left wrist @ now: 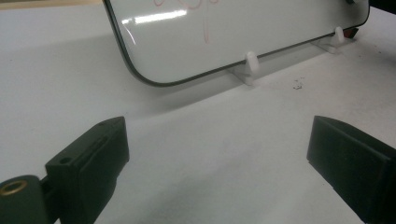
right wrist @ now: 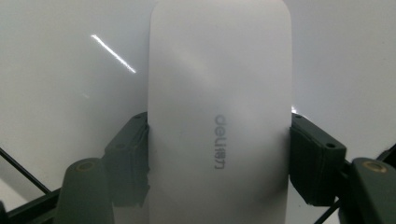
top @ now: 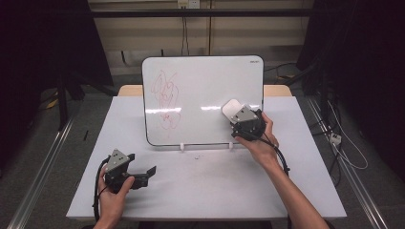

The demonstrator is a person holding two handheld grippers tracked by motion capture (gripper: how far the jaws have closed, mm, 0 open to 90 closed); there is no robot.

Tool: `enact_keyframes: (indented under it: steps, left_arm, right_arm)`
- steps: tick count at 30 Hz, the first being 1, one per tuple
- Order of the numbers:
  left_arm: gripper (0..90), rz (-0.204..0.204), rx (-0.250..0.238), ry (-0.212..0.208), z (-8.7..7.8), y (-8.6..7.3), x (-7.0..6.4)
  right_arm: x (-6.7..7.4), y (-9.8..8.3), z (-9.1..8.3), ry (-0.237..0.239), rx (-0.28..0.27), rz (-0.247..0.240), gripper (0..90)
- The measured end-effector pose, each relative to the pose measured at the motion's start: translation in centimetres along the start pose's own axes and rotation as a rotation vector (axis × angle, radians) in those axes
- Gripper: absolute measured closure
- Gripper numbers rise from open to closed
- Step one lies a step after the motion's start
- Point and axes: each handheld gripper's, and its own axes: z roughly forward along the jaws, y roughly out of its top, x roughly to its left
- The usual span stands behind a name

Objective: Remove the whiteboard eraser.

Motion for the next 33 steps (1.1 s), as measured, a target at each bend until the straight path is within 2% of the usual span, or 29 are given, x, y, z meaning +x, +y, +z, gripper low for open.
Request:
enact_keyframes:
  steps: [5,14,25,28,30,33]
  left_arm:
    - [5.5,-0.016,-0.005,-0.001,0.0,-0.1,0.1]
    - [5.5,-0.007,-0.003,0.005,-0.1,-0.1,0.2]
    - [5.5,-0.001,0.001,0.010,-0.2,-0.1,0.1]
    - [5.5,0.004,0.000,0.013,-0.3,-0.2,0.2]
    - [5.5,0.007,-0.003,0.018,-0.3,-0.2,0.2]
    - [5.5,-0.013,-0.001,0.011,-0.4,-0.3,0.4]
  right_arm:
    - [0.2,0.0,-0.2,-0.003,0.022,0.031,31.5]
    - [0.6,-0.5,-0.6,0.010,0.025,0.057,31.6]
    - [-0.3,-0.8,-0.7,0.086,0.003,0.147,31.7]
    - [-0.4,-0.9,-1.0,0.093,-0.007,0.157,31.7]
    - [-0.5,-0.6,-1.6,0.097,-0.036,0.160,31.7]
    - [-1.0,-0.2,-2.0,0.098,-0.061,0.166,31.7]
